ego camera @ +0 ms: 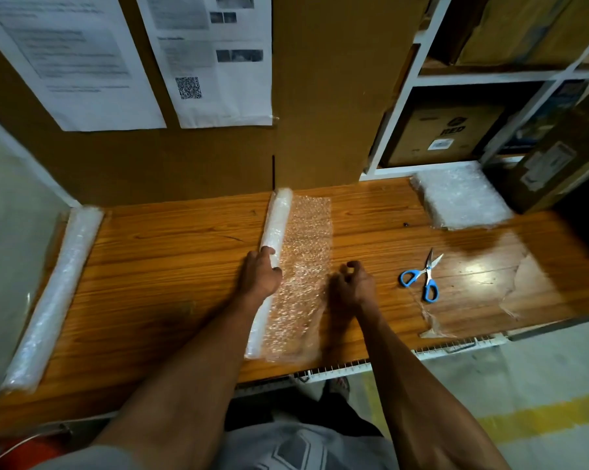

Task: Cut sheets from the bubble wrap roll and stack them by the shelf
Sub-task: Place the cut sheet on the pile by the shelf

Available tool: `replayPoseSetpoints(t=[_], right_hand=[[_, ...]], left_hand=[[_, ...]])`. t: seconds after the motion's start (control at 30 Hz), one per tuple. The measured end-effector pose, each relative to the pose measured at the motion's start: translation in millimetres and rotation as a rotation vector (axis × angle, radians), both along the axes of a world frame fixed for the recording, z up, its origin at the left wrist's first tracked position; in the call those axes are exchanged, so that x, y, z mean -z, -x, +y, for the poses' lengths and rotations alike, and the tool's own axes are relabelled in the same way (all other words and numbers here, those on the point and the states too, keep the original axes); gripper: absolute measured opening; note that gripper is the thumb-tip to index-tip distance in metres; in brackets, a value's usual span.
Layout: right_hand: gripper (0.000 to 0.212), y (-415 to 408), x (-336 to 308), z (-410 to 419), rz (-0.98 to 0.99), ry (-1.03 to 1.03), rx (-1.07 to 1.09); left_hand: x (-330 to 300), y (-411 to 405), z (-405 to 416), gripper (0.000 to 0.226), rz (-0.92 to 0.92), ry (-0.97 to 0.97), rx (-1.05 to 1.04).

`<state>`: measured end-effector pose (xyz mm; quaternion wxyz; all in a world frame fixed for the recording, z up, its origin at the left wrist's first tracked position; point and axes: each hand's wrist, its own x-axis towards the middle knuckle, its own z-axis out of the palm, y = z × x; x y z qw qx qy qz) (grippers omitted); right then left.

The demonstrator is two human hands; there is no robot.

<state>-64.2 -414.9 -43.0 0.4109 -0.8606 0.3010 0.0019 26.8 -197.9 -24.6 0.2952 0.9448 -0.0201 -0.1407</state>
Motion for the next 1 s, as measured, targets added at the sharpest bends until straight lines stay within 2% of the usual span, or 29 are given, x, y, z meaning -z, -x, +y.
replayPoseSetpoints(t=[0.07, 0.13, 0.27, 0.33, 0.47, 0.6, 0.67, 0.73, 0.8, 0.93, 1.0], right_hand=[[0.051, -0.7, -8.8, 13.9, -0.003, 0.061, -0.093], [0.063, -2.5, -8.2, 25.5, 0.08, 0.272, -0.249], [0.067, 5.4, -3.6, 31.6, 0.326, 0.522, -0.419], [0.075, 10.2, -3.4, 26.3, 0.407, 0.536, -0.431], [0.077, 17.0, 0.4, 18.5, 0.402, 0.574, -0.402], [0.079, 20.7, 7.6, 25.9, 0.329, 0.582, -0.438], [0.071, 25.4, 7.7, 29.1, 0.308, 0.565, -0.474], [0.068, 29.1, 6.6, 27.3, 0.33, 0.562, -0.476], [0.068, 31.2, 7.7, 21.7, 0.346, 0.582, -0.465], [0.07, 33.8, 10.1, 13.1, 0.389, 0.595, -0.434], [0.071, 33.6, 11.1, 10.8, 0.404, 0.614, -0.421]], left_hand=[[-1.1, 5.4, -6.2, 0.051, 0.009, 0.058, 0.04], [0.0, 10.6, -11.3, 0.054, 0.025, 0.113, 0.074], [2.3, 16.9, -12.0, 0.052, 0.029, 0.13, 0.108], [1.3, 16.8, -7.0, 0.05, 0.009, 0.034, 0.059], [-4.5, 15.7, 3.4, 0.041, -0.075, -0.216, 0.001], [-6.8, 26.3, 1.4, 0.062, -0.263, -0.26, 0.216], [-5.7, 30.1, -0.4, 0.069, -0.236, -0.319, 0.352], [-5.5, 31.2, 1.4, 0.065, -0.182, -0.355, 0.396], [-6.8, 30.6, 5.3, 0.058, -0.163, -0.358, 0.343], [-11.3, 23.3, 18.2, 0.042, -0.194, -0.455, 0.097], [-11.8, 19.2, 23.1, 0.041, -0.188, -0.419, 0.004]])
